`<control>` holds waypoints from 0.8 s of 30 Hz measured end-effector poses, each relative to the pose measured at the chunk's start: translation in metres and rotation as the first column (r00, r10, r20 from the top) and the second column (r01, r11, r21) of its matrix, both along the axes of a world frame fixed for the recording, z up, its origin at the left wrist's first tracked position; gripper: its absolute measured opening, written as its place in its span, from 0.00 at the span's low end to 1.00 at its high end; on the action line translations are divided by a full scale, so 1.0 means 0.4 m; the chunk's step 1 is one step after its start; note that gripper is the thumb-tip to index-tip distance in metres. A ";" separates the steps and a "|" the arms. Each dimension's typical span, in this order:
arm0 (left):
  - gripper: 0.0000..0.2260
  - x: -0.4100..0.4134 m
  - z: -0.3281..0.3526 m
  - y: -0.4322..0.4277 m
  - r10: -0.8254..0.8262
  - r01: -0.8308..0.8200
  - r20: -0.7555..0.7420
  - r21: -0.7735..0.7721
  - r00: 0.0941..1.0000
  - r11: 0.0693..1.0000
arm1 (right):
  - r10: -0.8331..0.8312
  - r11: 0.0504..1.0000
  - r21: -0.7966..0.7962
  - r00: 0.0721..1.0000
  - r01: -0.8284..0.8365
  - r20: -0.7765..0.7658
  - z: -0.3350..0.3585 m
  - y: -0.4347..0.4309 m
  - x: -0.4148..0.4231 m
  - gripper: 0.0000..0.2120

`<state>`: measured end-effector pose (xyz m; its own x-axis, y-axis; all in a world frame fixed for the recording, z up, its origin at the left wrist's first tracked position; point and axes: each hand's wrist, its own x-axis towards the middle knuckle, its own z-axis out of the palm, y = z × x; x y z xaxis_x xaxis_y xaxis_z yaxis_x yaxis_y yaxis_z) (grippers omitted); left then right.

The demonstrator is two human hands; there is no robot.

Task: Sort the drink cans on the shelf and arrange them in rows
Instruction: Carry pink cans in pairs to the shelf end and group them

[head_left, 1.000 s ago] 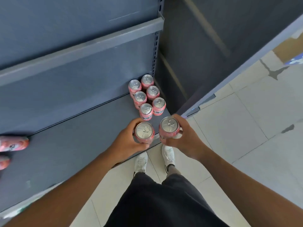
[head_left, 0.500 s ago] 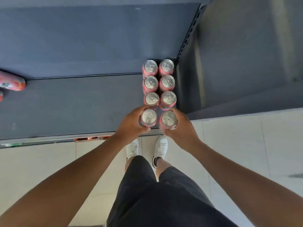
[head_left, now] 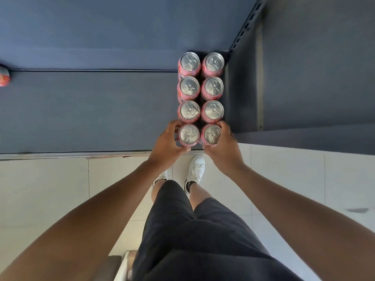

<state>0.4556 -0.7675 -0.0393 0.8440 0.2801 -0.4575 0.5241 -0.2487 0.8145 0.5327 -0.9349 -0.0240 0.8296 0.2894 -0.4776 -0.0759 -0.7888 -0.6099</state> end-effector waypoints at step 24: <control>0.24 -0.212 0.318 0.064 -0.267 0.206 -0.076 0.840 0.961 0.502 | 0.729 0.665 -0.349 0.473 -0.660 0.496 0.306 0.042 -0.026 0.23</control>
